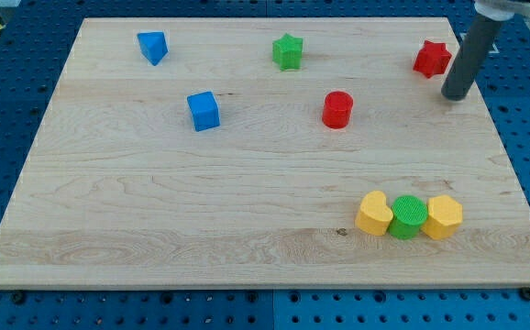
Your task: Move blue cube towards center left
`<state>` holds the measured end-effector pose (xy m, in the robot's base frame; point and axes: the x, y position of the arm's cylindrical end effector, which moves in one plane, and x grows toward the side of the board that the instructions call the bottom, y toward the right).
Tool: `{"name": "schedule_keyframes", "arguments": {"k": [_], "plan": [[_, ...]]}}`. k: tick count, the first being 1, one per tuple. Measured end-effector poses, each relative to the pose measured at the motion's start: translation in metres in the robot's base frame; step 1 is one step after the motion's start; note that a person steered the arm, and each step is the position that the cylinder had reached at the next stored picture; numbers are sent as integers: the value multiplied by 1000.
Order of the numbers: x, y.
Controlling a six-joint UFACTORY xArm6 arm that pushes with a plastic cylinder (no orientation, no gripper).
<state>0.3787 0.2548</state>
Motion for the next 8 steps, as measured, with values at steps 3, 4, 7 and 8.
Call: {"name": "schedule_keyframes", "arguments": {"k": [3, 4, 7, 8], "plan": [[-41, 0], [-54, 0], [-75, 6], [-88, 6]]}}
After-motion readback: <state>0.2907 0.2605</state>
